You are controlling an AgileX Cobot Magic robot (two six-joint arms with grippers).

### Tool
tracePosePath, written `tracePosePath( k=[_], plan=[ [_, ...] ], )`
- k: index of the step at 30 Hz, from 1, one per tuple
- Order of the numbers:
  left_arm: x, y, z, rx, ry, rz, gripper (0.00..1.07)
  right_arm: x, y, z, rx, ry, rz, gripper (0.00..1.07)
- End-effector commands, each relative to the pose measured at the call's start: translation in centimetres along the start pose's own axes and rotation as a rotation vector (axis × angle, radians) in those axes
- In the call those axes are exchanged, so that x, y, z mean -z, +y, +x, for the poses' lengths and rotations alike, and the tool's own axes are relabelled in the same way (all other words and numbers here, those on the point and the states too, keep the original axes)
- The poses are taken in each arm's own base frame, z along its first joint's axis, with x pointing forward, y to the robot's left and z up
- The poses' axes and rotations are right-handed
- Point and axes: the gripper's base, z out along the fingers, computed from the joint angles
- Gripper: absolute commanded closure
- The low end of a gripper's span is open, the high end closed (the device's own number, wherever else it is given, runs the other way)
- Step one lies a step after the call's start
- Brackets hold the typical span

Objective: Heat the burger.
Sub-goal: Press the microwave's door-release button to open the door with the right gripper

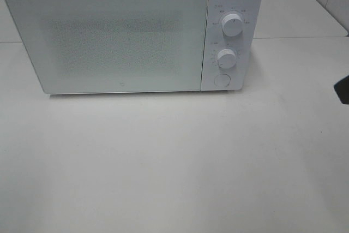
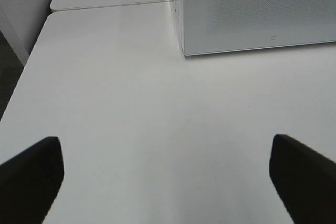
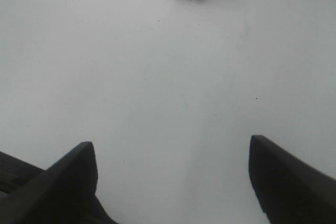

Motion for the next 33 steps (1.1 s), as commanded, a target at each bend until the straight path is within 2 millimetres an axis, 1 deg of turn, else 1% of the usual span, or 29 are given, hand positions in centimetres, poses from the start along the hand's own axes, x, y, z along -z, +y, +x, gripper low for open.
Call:
tracePosePath(
  k=[1,2,3,4,5,6,7,8,9,10,11,12,13,14,15,16,18,21,22,24,26,27,28,30,32,33],
  plan=[
    [0.2,-0.1,0.1,0.008,-0.026,-0.002,0.07,2.0,-0.4,1.2,-0.016,-0.010,0.017,0.31],
    [0.2,-0.1,0.1,0.008,-0.026,-0.002,0.07,2.0,-0.4,1.2,-0.016,-0.010,0.017,0.31],
    [0.2,-0.1,0.1,0.008,-0.026,-0.002,0.07,3.2,-0.6,1.8,-0.017,-0.039,0.028,0.31],
    [0.2,-0.1,0.1,0.008,-0.026,-0.002,0.07,3.8,-0.7,2.2,-0.018,-0.061,0.034,0.31],
    [0.2,-0.1,0.1,0.008,-0.026,-0.002,0.07,3.8,-0.7,2.2,-0.018,-0.061,0.034,0.31],
    [0.2,-0.1,0.1,0.008,-0.026,-0.002,0.07,5.1,-0.9,2.9,-0.020,-0.106,0.047,0.31],
    [0.2,-0.1,0.1,0.008,-0.026,-0.002,0.07,5.8,-1.0,3.3,-0.020,-0.127,0.057,0.31],
    [0.2,-0.1,0.1,0.008,-0.026,-0.002,0.07,5.8,-1.0,3.3,-0.020,-0.127,0.057,0.31],
    [0.2,-0.1,0.1,0.008,-0.026,-0.002,0.07,6.8,-1.2,4.4,-0.032,-0.168,0.074,0.31],
    [0.2,-0.1,0.1,0.008,-0.026,-0.002,0.07,6.8,-1.2,4.4,-0.032,-0.168,0.074,0.31],
    [0.2,-0.1,0.1,0.008,-0.026,-0.002,0.07,7.1,-1.4,5.6,-0.043,-0.178,0.095,0.31],
    [0.2,-0.1,0.1,0.008,-0.026,-0.002,0.07,7.1,-1.5,6.2,-0.050,-0.179,0.108,0.31],
    [0.2,-0.1,0.1,0.008,-0.026,-0.002,0.07,7.1,-1.5,6.2,-0.050,-0.179,0.108,0.31],
    [0.2,-0.1,0.1,0.008,-0.026,-0.002,0.07,6.9,-1.6,7.4,-0.079,-0.178,0.132,0.31],
    [0.2,-0.1,0.1,0.008,-0.026,-0.002,0.07,6.9,-1.7,7.9,-0.092,-0.180,0.145,0.31],
    [0.2,-0.1,0.1,0.008,-0.026,-0.002,0.07,6.9,-1.7,7.9,-0.092,-0.180,0.145,0.31],
    [0.2,-0.1,0.1,0.008,-0.026,-0.002,0.07,7.1,-1.8,10.1,-0.164,-0.219,0.220,0.31],
    [0.2,-0.1,0.1,0.008,-0.026,-0.002,0.07,7.3,-1.8,10.5,-0.181,-0.238,0.239,0.31],
    [0.2,-0.1,0.1,0.009,-0.026,-0.002,0.07,7.4,-1.8,11.3,-0.211,-0.255,0.271,0.31],
    [0.2,-0.1,0.1,0.009,-0.026,-0.002,0.07,7.4,-1.7,11.6,-0.224,-0.264,0.287,0.31],
    [0.2,-0.1,0.1,0.009,-0.026,-0.002,0.07,7.5,-1.5,12.8,-0.270,-0.292,0.340,0.31],
    [0.2,-0.1,0.1,0.009,-0.026,-0.002,0.07,7.5,-1.5,12.8,-0.270,-0.292,0.340,0.31],
    [0.2,-0.1,0.1,0.009,-0.026,-0.002,0.07,7.3,-1.3,13.4,-0.294,-0.304,0.364,0.31],
    [0.2,-0.1,0.1,0.009,-0.026,-0.002,0.07,7.2,-1.2,13.7,-0.308,-0.311,0.367,0.31],
    [0.2,-0.1,0.1,0.009,-0.026,-0.002,0.07,6.6,-0.5,14.5,-0.358,-0.357,0.358,0.31],
    [0.2,-0.1,0.1,0.009,-0.026,-0.002,0.07,6.6,-0.5,14.5,-0.358,-0.357,0.358,0.31]
  ],
)
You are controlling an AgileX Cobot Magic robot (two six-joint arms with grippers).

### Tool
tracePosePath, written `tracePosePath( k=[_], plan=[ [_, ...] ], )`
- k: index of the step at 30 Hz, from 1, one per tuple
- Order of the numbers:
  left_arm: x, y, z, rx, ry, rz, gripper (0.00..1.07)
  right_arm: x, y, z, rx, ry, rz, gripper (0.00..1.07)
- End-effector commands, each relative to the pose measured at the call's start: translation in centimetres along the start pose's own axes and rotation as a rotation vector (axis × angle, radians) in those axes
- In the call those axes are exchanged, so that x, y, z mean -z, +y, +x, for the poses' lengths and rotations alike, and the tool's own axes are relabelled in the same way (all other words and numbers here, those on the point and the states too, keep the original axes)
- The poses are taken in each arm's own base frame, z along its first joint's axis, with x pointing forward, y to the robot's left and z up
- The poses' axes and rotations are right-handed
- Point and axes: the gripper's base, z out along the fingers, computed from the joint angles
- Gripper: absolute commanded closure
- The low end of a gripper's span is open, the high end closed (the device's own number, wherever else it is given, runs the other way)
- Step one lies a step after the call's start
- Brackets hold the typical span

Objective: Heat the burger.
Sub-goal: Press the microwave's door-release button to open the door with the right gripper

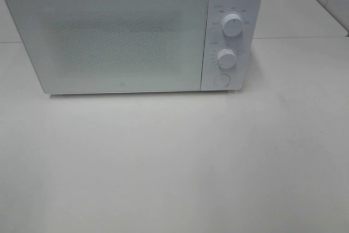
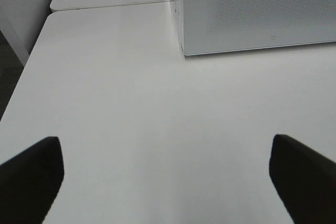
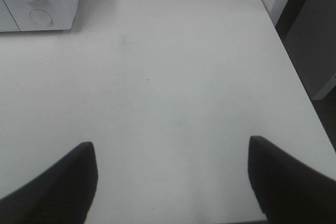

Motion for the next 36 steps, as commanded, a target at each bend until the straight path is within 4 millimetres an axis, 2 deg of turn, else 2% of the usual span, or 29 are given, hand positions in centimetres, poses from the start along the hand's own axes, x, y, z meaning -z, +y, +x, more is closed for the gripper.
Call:
tracePosePath(
  k=[1,7,23,29,34,36],
  plan=[
    [0.2,-0.1,0.1,0.009,-0.026,-0.002,0.07,-0.1,0.5,0.9,-0.058,-0.050,-0.011,0.31],
    [0.2,0.0,0.1,0.007,-0.026,-0.003,0.07,0.9,0.6,1.6,-0.079,-0.121,0.032,0.31],
    [0.2,0.0,0.1,0.009,-0.025,-0.002,0.07,0.9,0.6,1.5,-0.073,-0.125,0.028,0.31],
    [0.2,0.0,0.1,0.009,-0.025,-0.002,0.07,1.3,0.7,-0.5,-0.080,-0.220,0.005,0.31],
    [0.2,0.0,0.1,0.009,-0.025,-0.002,0.07,0.3,0.8,-2.4,-0.076,-0.284,-0.006,0.31],
    [0.2,0.0,0.1,0.009,-0.025,-0.002,0.07,-0.8,0.9,-3.2,-0.070,-0.305,-0.010,0.31]
  ],
)
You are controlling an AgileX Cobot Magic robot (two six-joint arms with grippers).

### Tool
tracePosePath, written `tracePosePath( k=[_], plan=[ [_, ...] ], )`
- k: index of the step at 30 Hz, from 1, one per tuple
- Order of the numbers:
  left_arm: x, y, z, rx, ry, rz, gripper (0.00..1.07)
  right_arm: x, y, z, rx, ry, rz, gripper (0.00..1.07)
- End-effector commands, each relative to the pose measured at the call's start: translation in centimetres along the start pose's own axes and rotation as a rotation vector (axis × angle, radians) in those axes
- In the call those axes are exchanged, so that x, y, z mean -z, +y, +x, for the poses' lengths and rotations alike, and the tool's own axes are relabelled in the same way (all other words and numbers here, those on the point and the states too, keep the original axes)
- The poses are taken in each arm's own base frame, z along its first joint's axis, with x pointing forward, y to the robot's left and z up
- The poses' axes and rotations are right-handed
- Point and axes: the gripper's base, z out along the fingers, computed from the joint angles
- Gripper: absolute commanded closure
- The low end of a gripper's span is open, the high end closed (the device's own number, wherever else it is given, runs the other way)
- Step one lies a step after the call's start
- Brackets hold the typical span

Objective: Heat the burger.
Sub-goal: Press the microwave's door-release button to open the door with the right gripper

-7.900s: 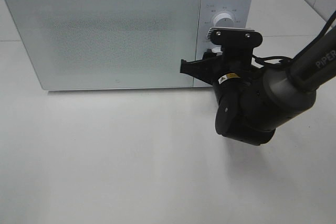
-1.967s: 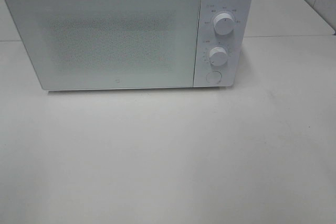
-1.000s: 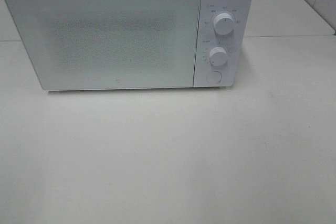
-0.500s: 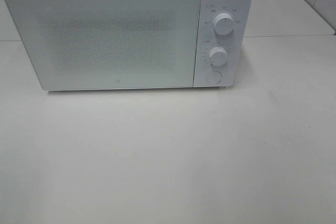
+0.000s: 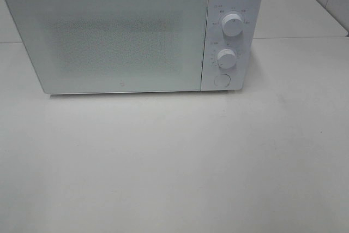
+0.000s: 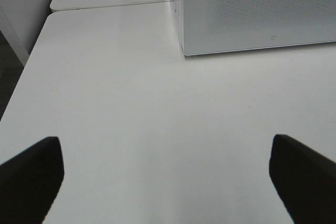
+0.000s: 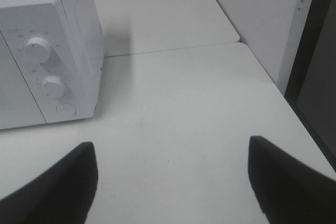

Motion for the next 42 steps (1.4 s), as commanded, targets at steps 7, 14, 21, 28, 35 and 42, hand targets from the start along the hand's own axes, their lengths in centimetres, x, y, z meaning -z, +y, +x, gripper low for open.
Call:
tracePosePath(
  k=[7,14,21,28,35,42],
  plan=[
    [0.2,0.0,0.1,0.009,-0.025,-0.002,0.07,-4.3,0.5,-0.5,0.027,-0.064,-0.017,0.31],
    [0.2,0.0,0.1,0.009,-0.025,-0.002,0.07,-7.2,0.8,-0.7,0.033,-0.075,-0.034,0.31],
    [0.2,0.0,0.1,0.009,-0.025,-0.002,0.07,-9.6,1.1,-0.9,0.033,-0.056,-0.046,0.31],
    [0.2,0.0,0.1,0.009,-0.025,-0.002,0.07,-13.2,1.5,-1.1,-0.050,-0.066,-0.070,0.31],
    [0.2,0.0,0.1,0.009,-0.025,-0.002,0.07,-15.5,1.8,-0.9,-0.133,-0.077,-0.089,0.31],
    [0.2,0.0,0.1,0.009,-0.025,-0.002,0.07,-18.1,2.2,0.3,-0.200,-0.101,-0.116,0.32]
  ],
)
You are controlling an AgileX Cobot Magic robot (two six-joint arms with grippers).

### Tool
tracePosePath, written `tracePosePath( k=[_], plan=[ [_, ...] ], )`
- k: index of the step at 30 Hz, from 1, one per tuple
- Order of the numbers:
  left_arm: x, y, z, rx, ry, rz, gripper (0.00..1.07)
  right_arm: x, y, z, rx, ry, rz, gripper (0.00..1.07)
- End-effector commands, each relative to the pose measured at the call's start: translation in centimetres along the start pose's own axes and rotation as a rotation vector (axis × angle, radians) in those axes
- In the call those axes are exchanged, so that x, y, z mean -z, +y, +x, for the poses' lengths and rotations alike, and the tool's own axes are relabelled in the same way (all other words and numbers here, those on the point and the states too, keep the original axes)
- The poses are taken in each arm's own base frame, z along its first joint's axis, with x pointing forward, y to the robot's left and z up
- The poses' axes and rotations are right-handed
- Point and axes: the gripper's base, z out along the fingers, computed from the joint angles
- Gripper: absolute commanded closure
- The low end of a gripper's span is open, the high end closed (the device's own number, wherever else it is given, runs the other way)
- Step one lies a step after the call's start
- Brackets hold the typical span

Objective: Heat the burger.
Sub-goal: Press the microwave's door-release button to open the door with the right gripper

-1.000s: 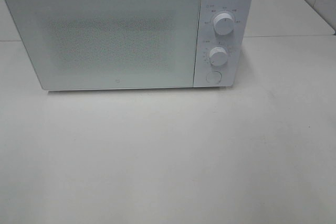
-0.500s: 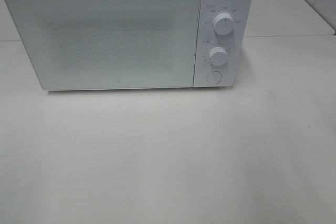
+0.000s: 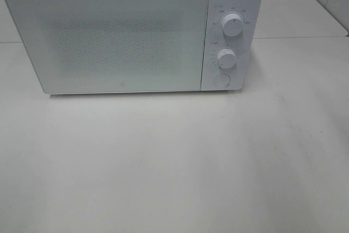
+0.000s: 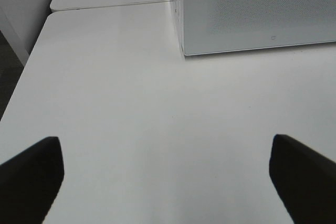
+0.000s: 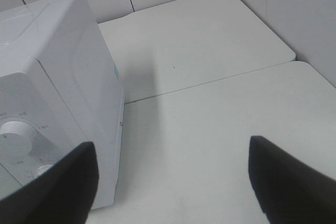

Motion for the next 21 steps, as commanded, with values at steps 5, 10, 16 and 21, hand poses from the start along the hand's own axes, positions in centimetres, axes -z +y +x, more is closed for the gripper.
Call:
tracePosePath(
  k=[5,10,16,21],
  plan=[
    [0.2,0.0,0.1,0.009,-0.025,-0.002,0.07,-1.4,-0.1,1.4,-0.201,-0.084,-0.048,0.32],
    [0.2,0.0,0.1,0.009,-0.025,-0.002,0.07,-1.9,-0.3,2.9,-0.316,-0.093,-0.069,0.32],
    [0.2,0.0,0.1,0.009,-0.025,-0.002,0.07,-2.5,-0.3,4.9,-0.463,-0.038,-0.074,0.34],
    [0.2,0.0,0.1,0.009,-0.025,-0.002,0.07,-3.2,1.5,6.8,-0.654,0.041,-0.128,0.48]
  ],
)
